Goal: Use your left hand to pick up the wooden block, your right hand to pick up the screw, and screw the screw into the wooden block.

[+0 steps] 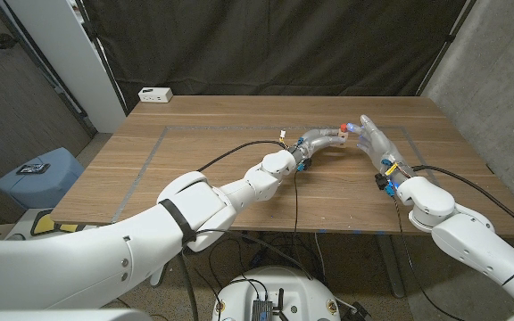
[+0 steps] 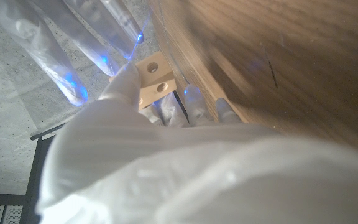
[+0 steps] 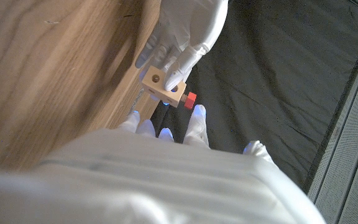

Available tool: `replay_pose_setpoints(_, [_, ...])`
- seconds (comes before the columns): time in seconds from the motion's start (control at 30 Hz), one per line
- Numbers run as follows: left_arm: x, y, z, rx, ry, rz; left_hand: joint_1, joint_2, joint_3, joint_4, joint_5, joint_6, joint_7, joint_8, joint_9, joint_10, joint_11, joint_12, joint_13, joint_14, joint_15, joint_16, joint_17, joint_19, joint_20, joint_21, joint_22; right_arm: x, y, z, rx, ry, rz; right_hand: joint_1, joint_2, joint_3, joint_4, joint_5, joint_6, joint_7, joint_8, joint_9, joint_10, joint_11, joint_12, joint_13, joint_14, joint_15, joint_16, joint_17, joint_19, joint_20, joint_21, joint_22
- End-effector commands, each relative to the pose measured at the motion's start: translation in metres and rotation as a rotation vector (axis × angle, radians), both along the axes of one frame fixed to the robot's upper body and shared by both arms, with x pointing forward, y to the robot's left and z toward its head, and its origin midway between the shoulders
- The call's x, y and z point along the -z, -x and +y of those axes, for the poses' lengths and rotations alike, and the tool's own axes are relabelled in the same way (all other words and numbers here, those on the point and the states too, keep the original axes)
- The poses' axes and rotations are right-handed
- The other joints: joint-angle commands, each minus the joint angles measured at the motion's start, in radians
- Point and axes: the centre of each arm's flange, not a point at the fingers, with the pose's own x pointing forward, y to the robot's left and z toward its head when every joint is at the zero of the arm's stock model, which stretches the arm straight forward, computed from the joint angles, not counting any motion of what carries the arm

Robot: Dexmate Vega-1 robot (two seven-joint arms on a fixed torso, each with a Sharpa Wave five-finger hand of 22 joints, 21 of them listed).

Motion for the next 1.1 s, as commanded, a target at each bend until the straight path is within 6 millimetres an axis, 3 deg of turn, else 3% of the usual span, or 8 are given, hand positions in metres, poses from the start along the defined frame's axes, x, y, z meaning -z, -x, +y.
replay_pose_setpoints(0.03, [-0.002, -0.002, 0.003, -0.006, -0.005, -0.002, 0.001, -0.001, -0.004, 0.004, 0.005, 0.01, -0.009, 0.006, 0.002, 0.019, -0.004, 0.007, 0.005, 0.005, -0.043, 0.004, 0.002, 0.0, 0.001, 0.008, 0.005, -0.001, -0.006, -0.006, 0.023, -0.01, 0.007, 0.002, 0.01, 0.008, 0.004, 0.007, -0.023, -0.001, -0.009, 0.003, -0.076, 0.001, -0.001, 0.002, -0.141, 0.001, -0.002, 0.003, 0.003, -0.002, 0.002, 0.003])
replay_pose_setpoints(1.1, [-0.003, -0.001, -0.001, -0.007, -0.015, -0.001, 0.01, -0.008, -0.01, -0.001, 0.004, 0.028, 0.004, 0.012, 0.002, 0.034, -0.004, 0.015, 0.007, 0.009, -0.052, 0.004, 0.001, 0.002, -0.005, 0.009, 0.004, -0.006, -0.033, -0.007, -0.02, -0.01, 0.001, 0.001, 0.006, 0.007, 0.004, 0.008, -0.073, -0.011, -0.014, 0.002, -0.09, 0.007, -0.006, 0.002, -0.149, 0.001, -0.005, 0.003, -0.001, -0.003, 0.0, 0.003])
